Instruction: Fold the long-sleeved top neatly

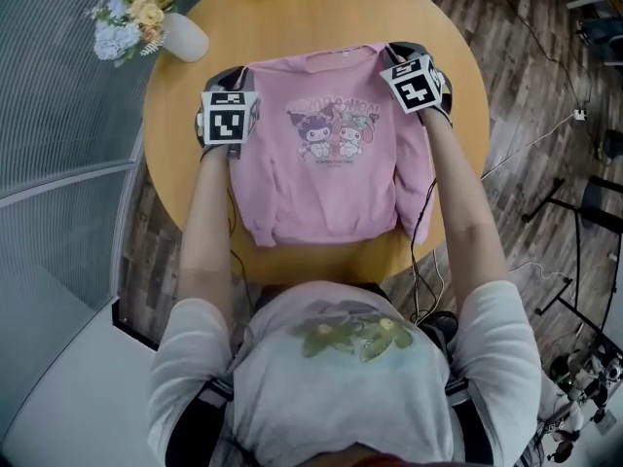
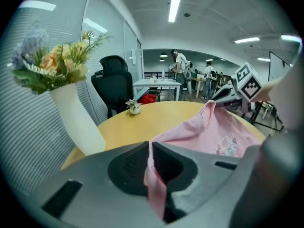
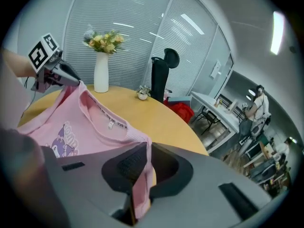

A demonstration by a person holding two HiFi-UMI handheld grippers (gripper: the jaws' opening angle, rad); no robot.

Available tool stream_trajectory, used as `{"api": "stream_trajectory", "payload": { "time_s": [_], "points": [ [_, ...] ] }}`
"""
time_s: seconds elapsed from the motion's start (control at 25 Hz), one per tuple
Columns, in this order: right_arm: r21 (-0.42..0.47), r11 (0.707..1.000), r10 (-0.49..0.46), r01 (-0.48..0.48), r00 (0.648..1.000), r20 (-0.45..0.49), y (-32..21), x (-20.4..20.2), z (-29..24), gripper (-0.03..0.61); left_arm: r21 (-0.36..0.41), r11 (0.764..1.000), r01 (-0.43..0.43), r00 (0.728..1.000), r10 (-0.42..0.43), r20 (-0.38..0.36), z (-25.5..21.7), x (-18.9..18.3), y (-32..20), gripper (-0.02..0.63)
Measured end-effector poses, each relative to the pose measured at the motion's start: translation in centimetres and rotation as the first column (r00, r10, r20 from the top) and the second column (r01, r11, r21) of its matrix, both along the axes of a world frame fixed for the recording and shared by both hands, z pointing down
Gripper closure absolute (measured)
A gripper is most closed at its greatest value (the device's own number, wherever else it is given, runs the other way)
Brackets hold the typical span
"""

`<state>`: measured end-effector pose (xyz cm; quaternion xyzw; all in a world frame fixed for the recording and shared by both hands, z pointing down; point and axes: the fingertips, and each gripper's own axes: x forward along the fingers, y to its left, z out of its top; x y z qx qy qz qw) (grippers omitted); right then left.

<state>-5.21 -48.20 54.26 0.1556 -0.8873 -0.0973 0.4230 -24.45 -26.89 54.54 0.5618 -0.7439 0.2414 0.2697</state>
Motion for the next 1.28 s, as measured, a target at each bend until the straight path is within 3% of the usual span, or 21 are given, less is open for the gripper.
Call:
{"api": "stream_trajectory", "payload": {
  "time_s": [0.08,0.16,0.32,0.6,0.92,1.28],
  "points": [
    [-0.052,0.998,0.043,-0.043,0.999,-0.006,-0.7,-0.4,1.4,0.533,-0.006,1.000,0.026,0.998,-0.027,-0.059,1.4,-0.1,-0.3,0.574],
    [-0.095,0.991,0.089,-0.092,0.995,-0.035,-1.4,-0.2,3.1,0.451,-0.031,0.999,0.033,0.992,-0.037,-0.120,2.9,0.2,-0.5,0.502],
    [-0.184,0.969,0.164,-0.164,0.986,-0.012,-1.5,0.7,4.7,0.428,-0.066,0.998,0.018,0.981,-0.031,-0.193,4.7,1.4,0.4,0.442],
    [-0.271,0.958,0.128,-0.091,0.984,0.122,5.4,4.9,3.0,0.428,-0.052,0.998,-0.035,0.980,0.024,-0.199,4.2,6.1,5.7,0.440],
    [-0.299,0.949,0.116,-0.098,0.992,0.042,15.2,16.2,4.4,0.428,-0.108,0.993,-0.044,0.972,0.018,-0.234,3.9,12.1,13.4,0.440],
    [-0.336,0.939,0.091,-0.073,0.995,0.039,23.0,20.7,4.1,0.428,-0.132,0.985,-0.113,0.966,0.078,-0.248,3.9,19.1,17.7,0.440]
  ]
}}
